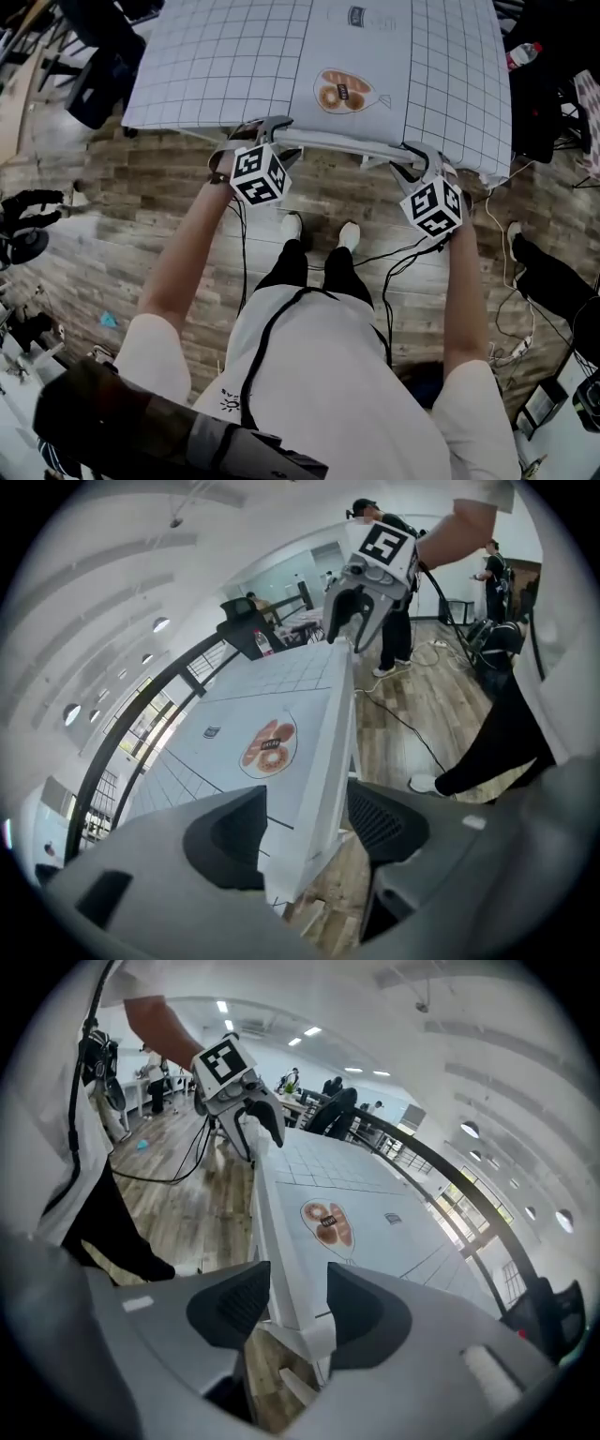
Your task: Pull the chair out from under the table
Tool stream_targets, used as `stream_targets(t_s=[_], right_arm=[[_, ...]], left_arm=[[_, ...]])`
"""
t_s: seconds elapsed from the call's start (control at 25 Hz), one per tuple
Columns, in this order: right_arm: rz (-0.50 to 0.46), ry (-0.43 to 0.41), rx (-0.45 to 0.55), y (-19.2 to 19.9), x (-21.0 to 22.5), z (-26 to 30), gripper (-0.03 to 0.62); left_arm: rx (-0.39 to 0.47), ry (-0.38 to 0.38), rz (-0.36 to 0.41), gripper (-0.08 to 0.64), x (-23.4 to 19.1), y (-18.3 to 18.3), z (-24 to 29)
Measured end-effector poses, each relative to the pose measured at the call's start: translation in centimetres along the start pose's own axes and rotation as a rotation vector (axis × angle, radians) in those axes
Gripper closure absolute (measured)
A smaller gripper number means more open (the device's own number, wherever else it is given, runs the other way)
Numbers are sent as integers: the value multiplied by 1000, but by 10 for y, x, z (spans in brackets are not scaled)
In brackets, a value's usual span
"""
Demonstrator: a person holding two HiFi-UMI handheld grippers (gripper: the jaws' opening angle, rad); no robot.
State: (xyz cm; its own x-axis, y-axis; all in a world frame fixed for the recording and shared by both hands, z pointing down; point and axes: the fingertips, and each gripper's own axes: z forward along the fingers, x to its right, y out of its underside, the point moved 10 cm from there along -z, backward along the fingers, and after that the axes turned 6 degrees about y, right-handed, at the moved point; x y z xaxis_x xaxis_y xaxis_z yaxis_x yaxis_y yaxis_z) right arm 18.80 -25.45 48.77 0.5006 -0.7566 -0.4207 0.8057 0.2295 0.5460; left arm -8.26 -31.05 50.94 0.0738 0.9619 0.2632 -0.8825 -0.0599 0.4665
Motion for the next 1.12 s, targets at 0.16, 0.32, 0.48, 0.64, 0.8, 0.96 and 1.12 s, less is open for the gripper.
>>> stream_targets(t_s=[0.16,0.32,0.48,0.64,0.8,0.96,1.12], right_arm=[[-153,-68,-85,1,1,23,370],[-246,-145,-148,0,1,46,375],[-289,-229,-212,2,-1,64,398],[-313,-264,-248,6,-3,74,449],[-299,-288,-262,9,-3,77,495],[-280,-311,-275,9,-2,77,506],[-263,-337,-291,8,-2,76,509]], left_arm=[[-99,93,98,270,-3,1,20],[-164,136,177,272,-6,-1,37],[-212,194,202,287,-7,2,53],[-259,227,222,345,-8,7,64],[-276,244,247,427,-10,8,67],[-281,287,250,465,-10,6,66],[-282,303,207,476,-9,5,64]])
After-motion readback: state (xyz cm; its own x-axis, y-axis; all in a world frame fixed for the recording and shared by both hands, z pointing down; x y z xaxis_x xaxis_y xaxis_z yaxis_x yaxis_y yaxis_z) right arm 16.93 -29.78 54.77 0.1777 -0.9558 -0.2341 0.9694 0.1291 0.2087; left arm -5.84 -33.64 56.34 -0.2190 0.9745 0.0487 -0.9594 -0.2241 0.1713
